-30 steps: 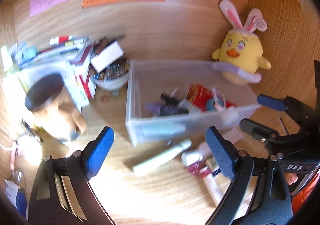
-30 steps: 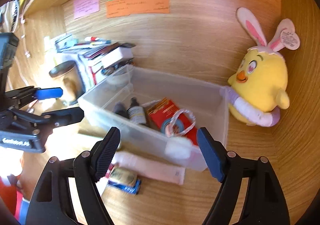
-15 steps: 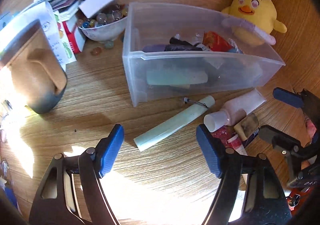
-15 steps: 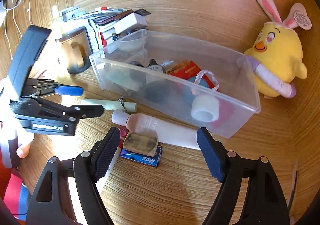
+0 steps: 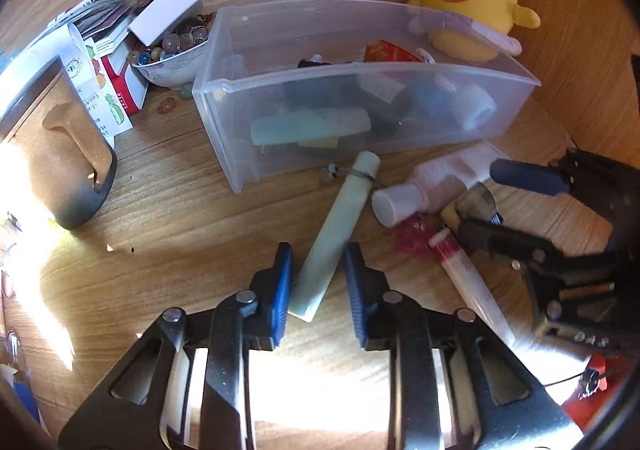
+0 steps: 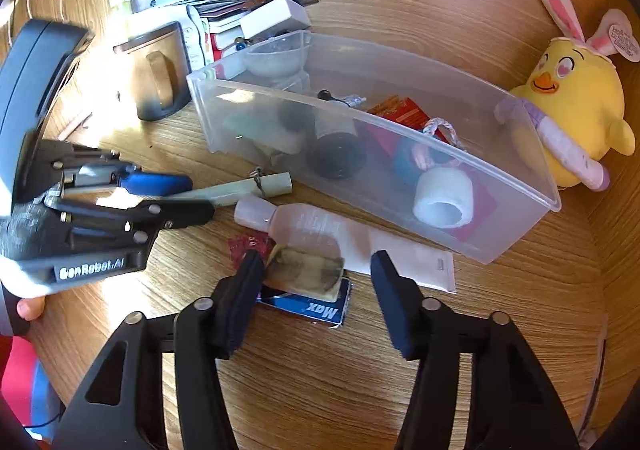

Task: Organize objects
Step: 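Grasp the pale green tube with the left gripper while the right grasps the brown pad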

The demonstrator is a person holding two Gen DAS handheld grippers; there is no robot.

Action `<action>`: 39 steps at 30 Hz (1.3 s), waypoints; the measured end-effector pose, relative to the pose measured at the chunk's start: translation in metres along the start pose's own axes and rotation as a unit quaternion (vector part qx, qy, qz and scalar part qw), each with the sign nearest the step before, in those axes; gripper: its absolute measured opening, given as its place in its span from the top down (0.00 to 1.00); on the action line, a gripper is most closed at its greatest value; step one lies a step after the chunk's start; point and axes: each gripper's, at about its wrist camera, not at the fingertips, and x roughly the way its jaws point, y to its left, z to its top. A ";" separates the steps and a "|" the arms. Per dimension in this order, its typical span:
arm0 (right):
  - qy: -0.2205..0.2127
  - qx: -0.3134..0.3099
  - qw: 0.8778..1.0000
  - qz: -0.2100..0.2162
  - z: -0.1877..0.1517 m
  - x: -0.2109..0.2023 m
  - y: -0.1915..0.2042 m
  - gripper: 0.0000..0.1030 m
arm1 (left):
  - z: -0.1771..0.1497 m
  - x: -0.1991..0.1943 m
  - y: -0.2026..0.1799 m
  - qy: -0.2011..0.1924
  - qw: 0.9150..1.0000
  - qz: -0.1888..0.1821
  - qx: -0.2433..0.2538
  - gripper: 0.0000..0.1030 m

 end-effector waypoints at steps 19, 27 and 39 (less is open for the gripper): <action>-0.015 0.037 0.999 0.007 -0.008 -0.016 -0.018 0.71 | -0.001 -0.002 -0.010 0.012 1.000 -0.001 0.002 0.78; -0.005 0.050 0.999 0.014 -0.009 -0.017 -0.026 0.82 | 0.023 0.015 -0.018 0.015 1.000 -0.009 0.025 0.78; -0.004 0.045 0.999 0.022 -0.008 -0.016 -0.022 0.53 | 0.011 0.006 -0.015 -0.002 1.000 0.005 0.000 0.85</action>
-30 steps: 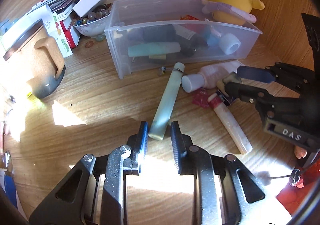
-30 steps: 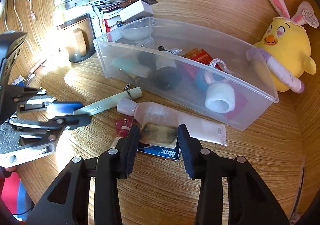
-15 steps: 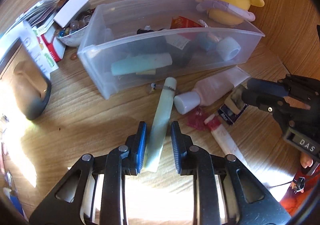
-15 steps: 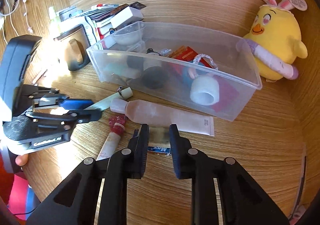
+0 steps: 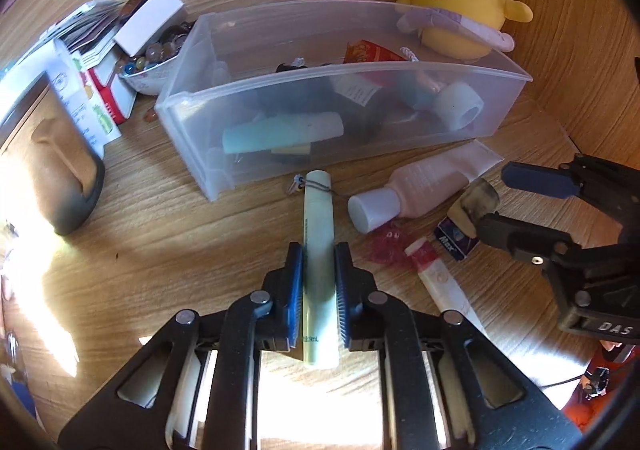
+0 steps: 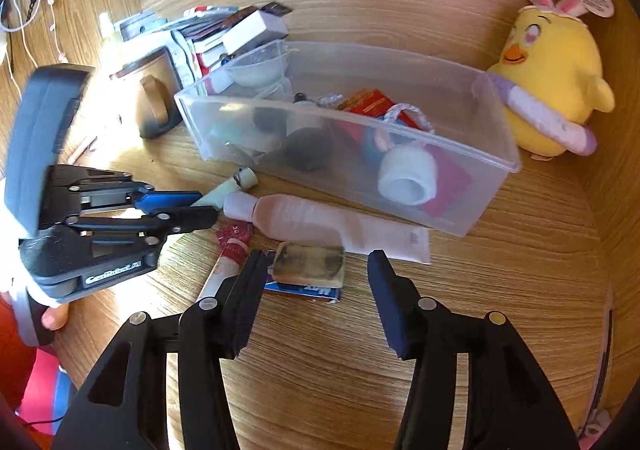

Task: Organize objects
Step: 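Grasp the pale green tube with the left gripper while the right grasps the brown pad, then carry the pale green tube and brown pad over the clear box with both grippers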

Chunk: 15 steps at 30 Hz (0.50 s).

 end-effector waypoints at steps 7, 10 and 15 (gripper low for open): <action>0.019 -0.006 1.000 0.001 -0.002 0.017 0.007 0.57 | -0.020 -0.011 0.010 -0.004 0.999 0.005 -0.034 0.86; 0.017 -0.004 1.000 -0.001 -0.003 0.017 0.006 0.64 | -0.024 -0.015 0.016 -0.009 0.999 0.005 -0.052 0.86; 0.010 0.010 1.000 0.001 -0.003 0.015 0.000 0.64 | -0.030 -0.025 0.027 -0.023 0.996 0.004 -0.081 0.86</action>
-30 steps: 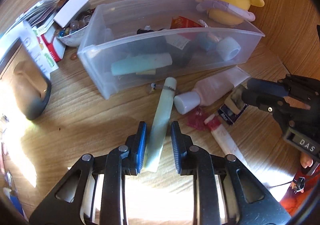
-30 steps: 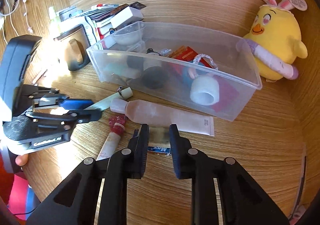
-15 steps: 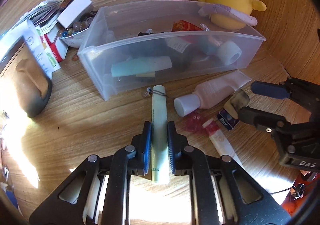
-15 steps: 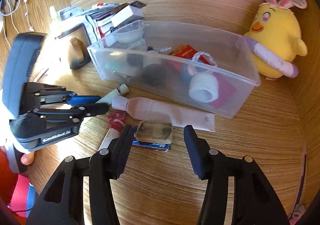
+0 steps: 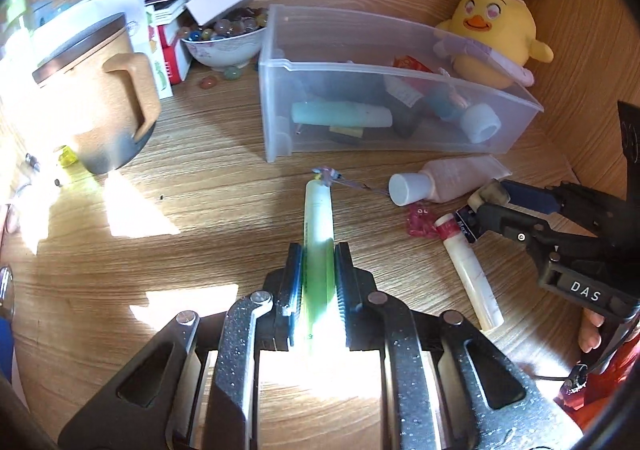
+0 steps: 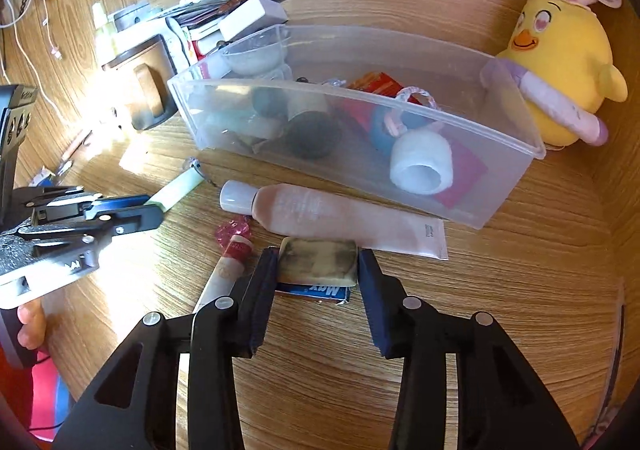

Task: Organize objects
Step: 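Carry the pale green tube and brown pad over the clear box with both grippers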

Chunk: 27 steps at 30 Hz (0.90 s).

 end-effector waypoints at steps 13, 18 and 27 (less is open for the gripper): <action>-0.038 0.013 0.999 -0.003 0.006 -0.028 -0.006 0.64 | 0.012 -0.033 0.002 -0.051 0.999 -0.003 -0.013 0.86; -0.058 0.013 0.998 -0.003 0.011 -0.042 -0.009 0.64 | 0.019 -0.047 -0.005 -0.072 0.997 -0.012 -0.010 0.86; -0.099 0.011 0.995 -0.006 0.026 -0.069 -0.012 0.64 | 0.035 -0.074 -0.019 -0.114 0.993 -0.015 0.008 0.86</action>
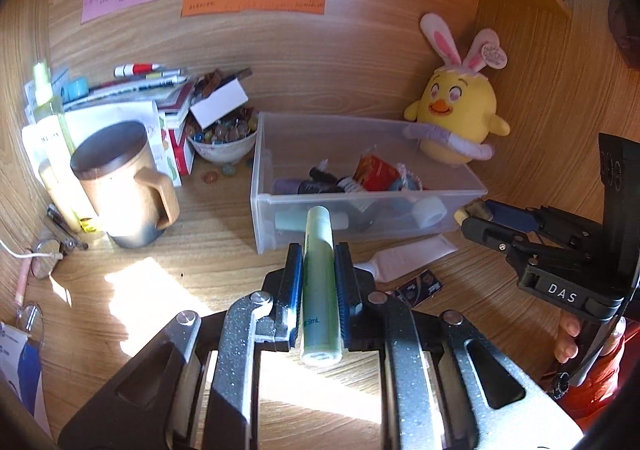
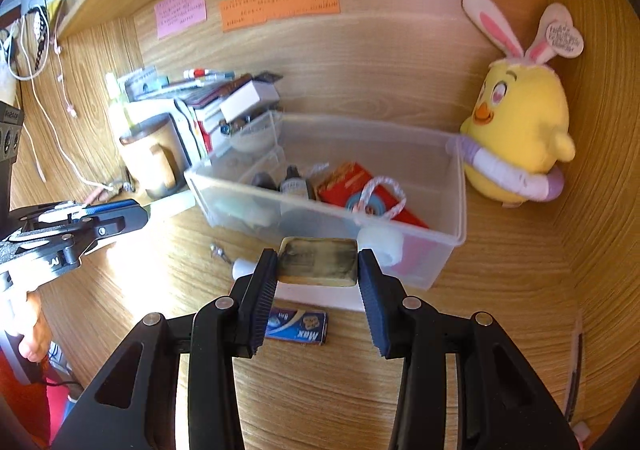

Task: Organize objects
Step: 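Carry the pale green tube and brown pad over the clear box with both grippers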

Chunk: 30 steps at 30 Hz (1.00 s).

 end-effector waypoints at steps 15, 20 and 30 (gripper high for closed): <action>-0.041 0.008 0.999 -0.007 0.034 -0.003 -0.013 0.64 | 0.041 0.010 -0.017 -0.037 0.999 -0.018 0.000 0.86; -0.042 0.007 0.999 -0.008 0.043 0.005 -0.017 0.64 | 0.051 0.027 -0.019 -0.028 0.999 -0.022 -0.003 0.86; -0.017 -0.002 1.000 -0.021 0.055 0.043 -0.020 0.64 | 0.069 0.069 -0.024 0.003 1.000 -0.027 -0.004 0.86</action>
